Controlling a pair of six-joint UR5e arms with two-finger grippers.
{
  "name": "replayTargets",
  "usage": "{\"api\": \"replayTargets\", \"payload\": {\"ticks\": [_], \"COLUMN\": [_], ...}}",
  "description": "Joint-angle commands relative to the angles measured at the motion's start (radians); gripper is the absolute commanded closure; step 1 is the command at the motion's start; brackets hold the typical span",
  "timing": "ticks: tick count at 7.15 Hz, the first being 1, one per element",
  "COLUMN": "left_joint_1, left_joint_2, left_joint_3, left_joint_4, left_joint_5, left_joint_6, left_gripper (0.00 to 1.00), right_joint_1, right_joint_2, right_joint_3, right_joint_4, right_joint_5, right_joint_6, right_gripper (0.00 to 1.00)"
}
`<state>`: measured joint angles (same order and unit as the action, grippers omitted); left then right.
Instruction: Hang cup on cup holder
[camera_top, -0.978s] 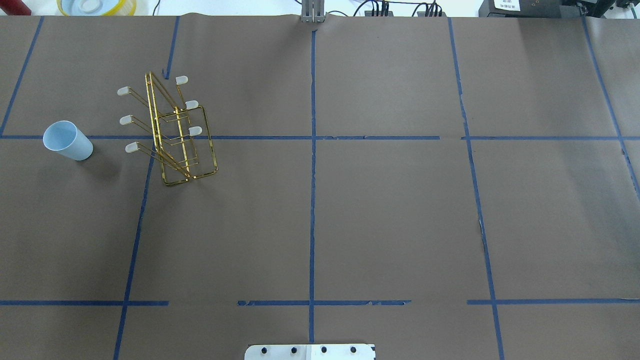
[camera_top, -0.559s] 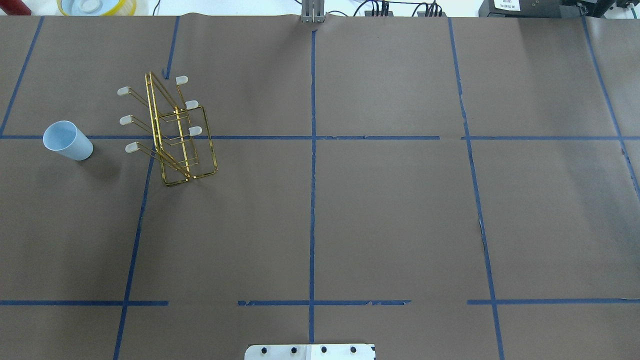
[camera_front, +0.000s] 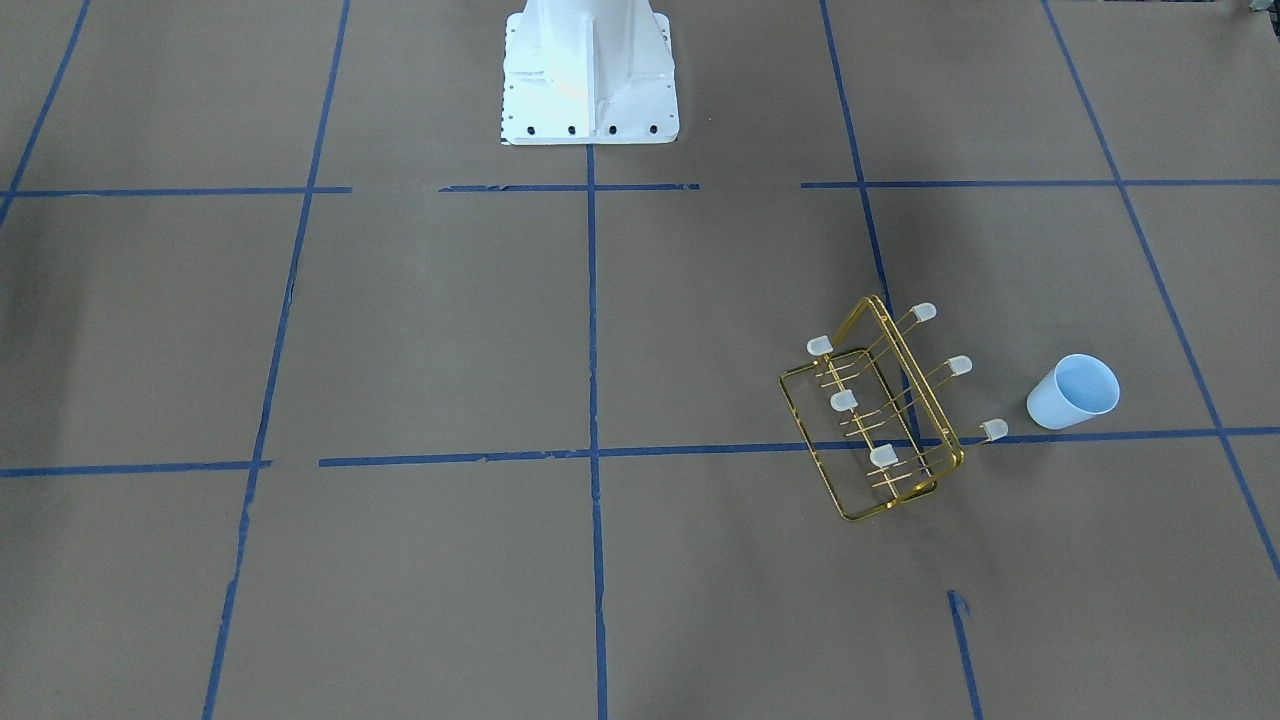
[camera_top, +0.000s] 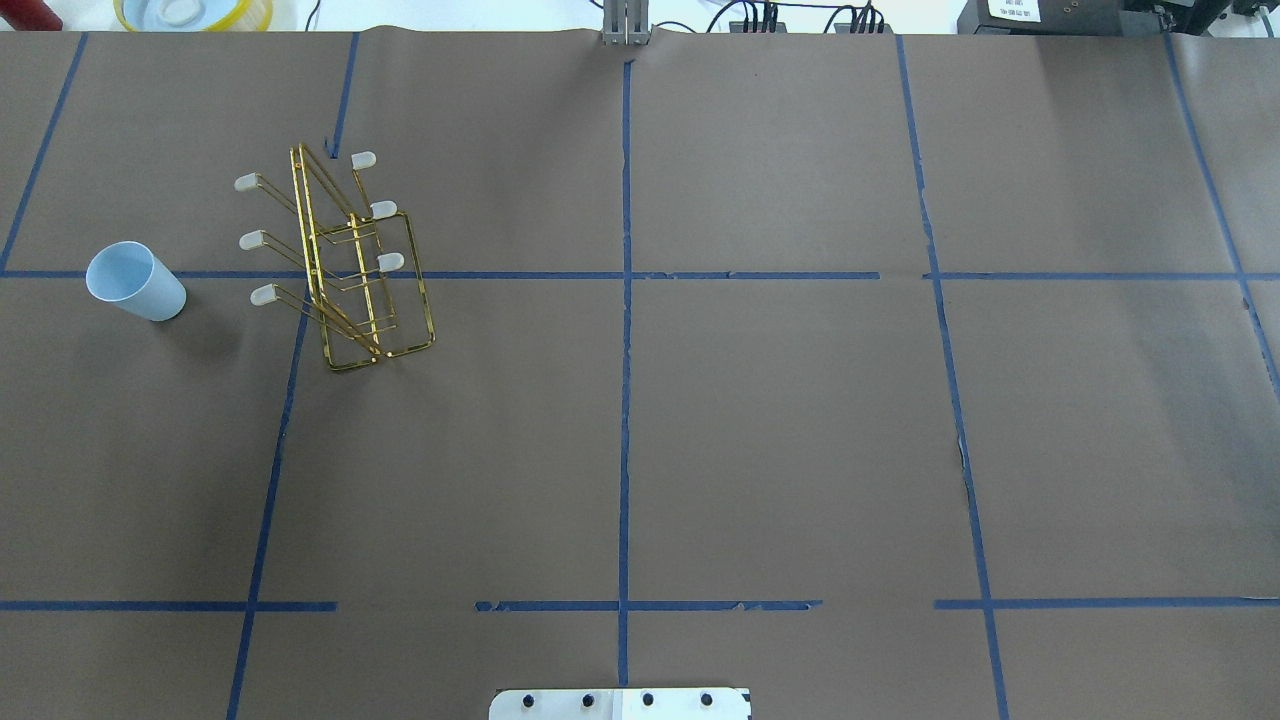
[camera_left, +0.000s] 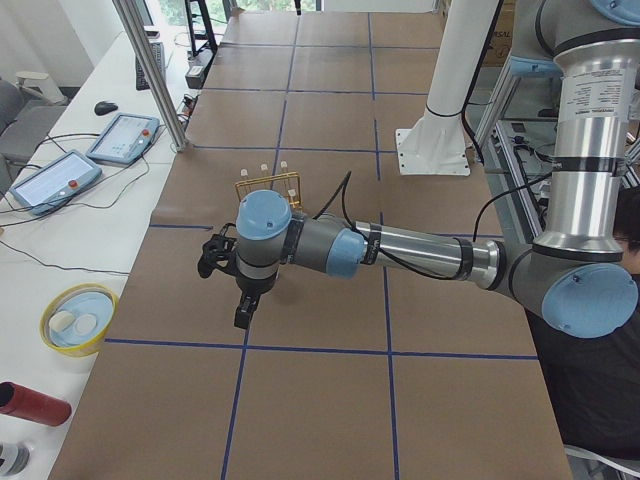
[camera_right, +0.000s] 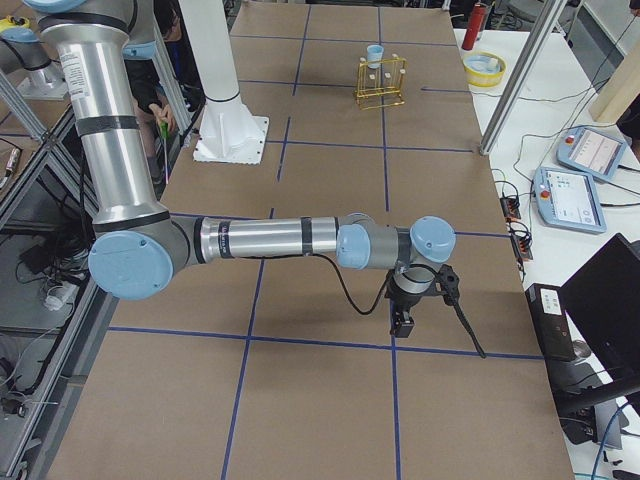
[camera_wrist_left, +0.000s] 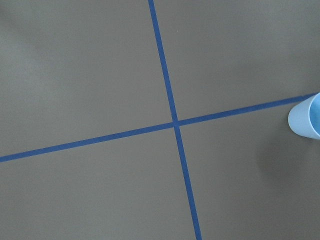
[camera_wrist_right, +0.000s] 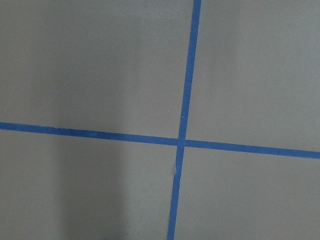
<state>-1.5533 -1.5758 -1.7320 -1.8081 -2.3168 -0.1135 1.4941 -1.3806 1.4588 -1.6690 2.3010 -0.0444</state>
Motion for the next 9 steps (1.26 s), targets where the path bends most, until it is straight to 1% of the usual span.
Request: {"api": "replayTargets", "payload": {"ticks": [1, 2, 3, 4, 5, 7, 8, 9], "left_joint_1": [0.103, 0.152, 0.215, 0.284, 0.342, 0.402, 0.485, 0.621], "left_joint_2": [0.008, 0.029, 0.058, 0.083, 0.120, 0.204, 0.242, 0.284], "left_joint_3": [-0.049, -0.098, -0.125, -0.132, -0.155, -0.199, -0.198, -0.196], "left_joint_4": [-0.200, -0.274, -0.398, -0.525, -0.631, -0.767, -0.843, -0.920], "left_joint_5": [0.035, 0.113, 0.205, 0.314, 0.403, 0.543, 0.680, 0.832], "left_joint_6": [-0.264, -0.370, -0.491, -0.577, -0.656, -0.675, -0.730, -0.888], "left_gripper": [0.00, 0.00, 0.00, 0.00, 0.00, 0.00, 0.00, 0.00], "right_joint_1": [0.000, 0.000, 0.000, 0.000, 0.000, 0.000, 0.000, 0.000], "right_joint_2": [0.000, 0.000, 0.000, 0.000, 0.000, 0.000, 0.000, 0.000], "right_joint_3": [0.000, 0.000, 0.000, 0.000, 0.000, 0.000, 0.000, 0.000], "right_joint_4": [0.000, 0.000, 0.000, 0.000, 0.000, 0.000, 0.000, 0.000], "right_joint_5": [0.000, 0.000, 0.000, 0.000, 0.000, 0.000, 0.000, 0.000], "right_joint_6": [0.000, 0.000, 0.000, 0.000, 0.000, 0.000, 0.000, 0.001], "right_gripper": [0.00, 0.00, 0.00, 0.00, 0.00, 0.00, 0.00, 0.00]}}
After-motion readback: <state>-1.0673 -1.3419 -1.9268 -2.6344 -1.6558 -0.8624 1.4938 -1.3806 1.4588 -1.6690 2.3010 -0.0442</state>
